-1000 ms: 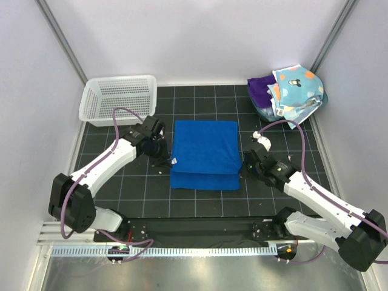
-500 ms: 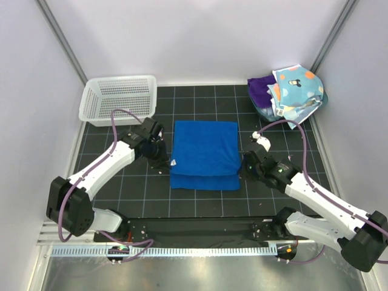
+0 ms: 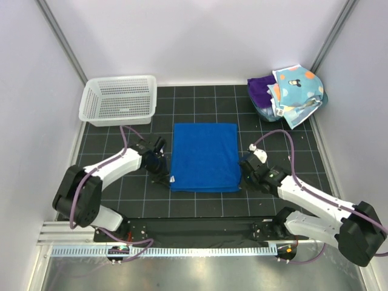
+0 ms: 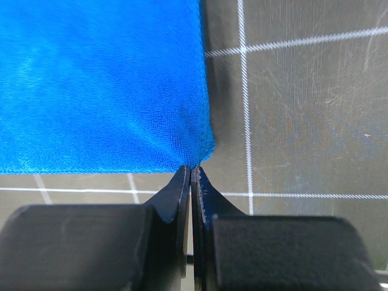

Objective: Fold and stack the towels
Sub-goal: Fold the towel

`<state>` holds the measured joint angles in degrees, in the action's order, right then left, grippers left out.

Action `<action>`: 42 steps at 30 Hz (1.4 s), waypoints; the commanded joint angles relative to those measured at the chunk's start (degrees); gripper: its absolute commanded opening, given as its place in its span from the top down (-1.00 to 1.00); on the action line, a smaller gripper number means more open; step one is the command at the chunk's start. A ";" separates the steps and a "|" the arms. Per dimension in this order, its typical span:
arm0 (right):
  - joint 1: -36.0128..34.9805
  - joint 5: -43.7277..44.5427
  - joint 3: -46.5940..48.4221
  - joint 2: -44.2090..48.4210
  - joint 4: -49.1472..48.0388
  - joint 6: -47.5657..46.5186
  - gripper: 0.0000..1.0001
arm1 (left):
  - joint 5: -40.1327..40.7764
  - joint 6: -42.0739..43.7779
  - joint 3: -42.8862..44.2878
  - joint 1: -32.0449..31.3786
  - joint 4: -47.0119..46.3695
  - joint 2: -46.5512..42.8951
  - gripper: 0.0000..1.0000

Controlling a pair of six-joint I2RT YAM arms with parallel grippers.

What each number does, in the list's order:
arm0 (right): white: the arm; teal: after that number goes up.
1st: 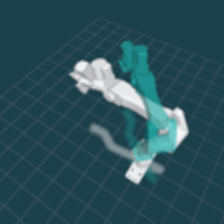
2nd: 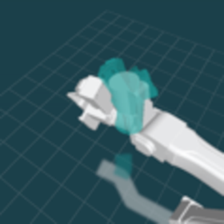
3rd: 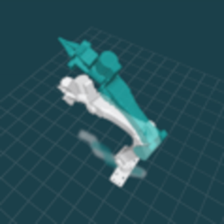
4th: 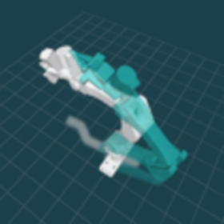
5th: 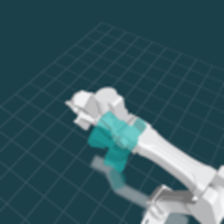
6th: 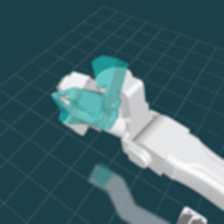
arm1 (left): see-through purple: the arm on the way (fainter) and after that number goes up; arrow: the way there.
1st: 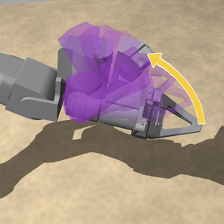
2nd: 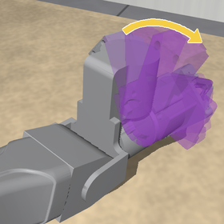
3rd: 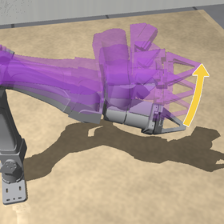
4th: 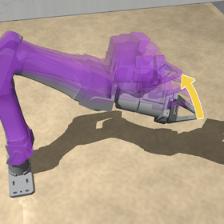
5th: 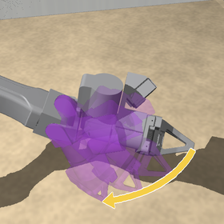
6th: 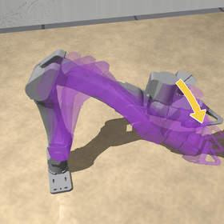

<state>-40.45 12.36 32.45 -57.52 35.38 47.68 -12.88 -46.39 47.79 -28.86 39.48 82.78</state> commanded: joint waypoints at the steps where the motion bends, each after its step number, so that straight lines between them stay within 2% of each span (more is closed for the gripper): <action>1: -0.33 -0.23 -2.64 -2.94 -4.78 1.10 0.84 | -1.44 -0.37 -1.47 -0.05 -4.50 2.47 1.00; 6: -0.25 -1.28 -4.06 -5.94 -7.77 1.19 0.76 | -1.44 -0.02 -2.17 -0.14 -5.73 5.19 1.00; 8: -0.33 -1.73 -4.32 -6.29 -8.04 0.92 0.65 | -1.53 -0.01 -2.35 -0.05 -5.91 5.98 0.96; 10: -0.33 -1.64 -4.32 -6.38 -7.78 0.75 0.53 | -1.88 0.16 -2.18 -0.05 -5.91 6.42 0.82; 13: -0.33 -1.81 -3.36 -5.42 -5.76 0.05 0.34 | -1.88 0.95 -0.78 -0.05 -4.16 6.08 0.45; 16: -0.33 -0.94 -0.82 -2.96 -2.43 -0.66 0.17 | -0.13 3.06 2.03 -0.05 0.58 4.94 0.23; 22: 1.15 1.61 9.36 -1.98 1.80 -4.87 0.01 | 4.87 7.01 14.16 0.91 10.51 2.29 0.04; 26: 7.82 -2.06 15.97 -8.92 -1.53 -9.62 0.00 | 5.68 8.86 24.52 3.80 11.32 7.29 -0.01; 31: 18.72 -7.96 25.20 -18.58 -8.73 -15.07 0.03 | 8.49 11.58 37.62 6.18 6.58 19.50 -0.03; 36: 21.99 -5.16 34.16 -32.44 -13.31 -18.58 0.06 | 16.46 17.47 47.82 6.27 3.85 31.28 0.03; 42: 22.95 -3.13 46.20 -45.56 -13.68 -22.10 0.09 | 18.51 25.10 56.00 6.80 1.13 40.87 0.03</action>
<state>-17.87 7.53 73.30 -99.92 23.57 28.95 2.63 -27.49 99.48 -22.46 43.38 122.72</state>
